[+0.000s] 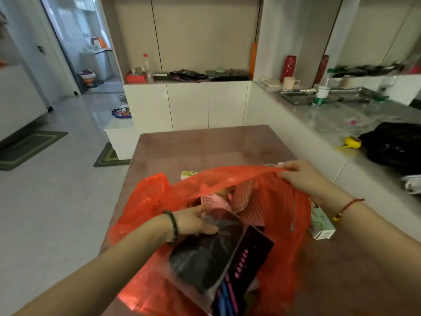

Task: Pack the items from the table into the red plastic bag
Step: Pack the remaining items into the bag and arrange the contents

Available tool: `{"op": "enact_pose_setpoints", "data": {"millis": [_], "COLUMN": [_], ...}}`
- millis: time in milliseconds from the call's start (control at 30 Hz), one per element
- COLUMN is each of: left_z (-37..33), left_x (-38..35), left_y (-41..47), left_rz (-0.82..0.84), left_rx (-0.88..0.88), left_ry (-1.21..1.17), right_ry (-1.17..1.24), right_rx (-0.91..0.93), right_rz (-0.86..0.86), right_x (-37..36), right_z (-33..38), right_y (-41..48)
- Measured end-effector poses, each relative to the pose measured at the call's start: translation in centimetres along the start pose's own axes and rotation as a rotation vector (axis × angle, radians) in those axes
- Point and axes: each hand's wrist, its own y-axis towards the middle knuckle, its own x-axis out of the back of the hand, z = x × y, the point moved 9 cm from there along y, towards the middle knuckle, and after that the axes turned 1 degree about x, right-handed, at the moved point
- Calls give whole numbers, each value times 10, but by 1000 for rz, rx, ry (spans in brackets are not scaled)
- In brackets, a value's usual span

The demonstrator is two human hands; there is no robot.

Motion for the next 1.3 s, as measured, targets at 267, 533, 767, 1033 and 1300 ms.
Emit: {"op": "enact_pose_setpoints", "data": {"millis": [267,533,767,1033,1300], "left_z": [-22,-17,-31,-27,-98], "left_x": [68,100,93,71,142], "left_y": [9,17,31,11,-1], "left_rz": [-520,-722,-595,-256,-108], "left_rx": [-129,-133,-123,-28,-212], "left_ry": [-435,-141,748,999,0], "right_ry": [226,354,-120,-161,-283], "right_rx": [27,55,177,173,136], "right_rz": [65,91,405,768,373], "right_x": [-10,-11,-44,-61,-86], "right_z": [8,19,22,26,-19], "right_y": [-3,2,-1,17,155]}}
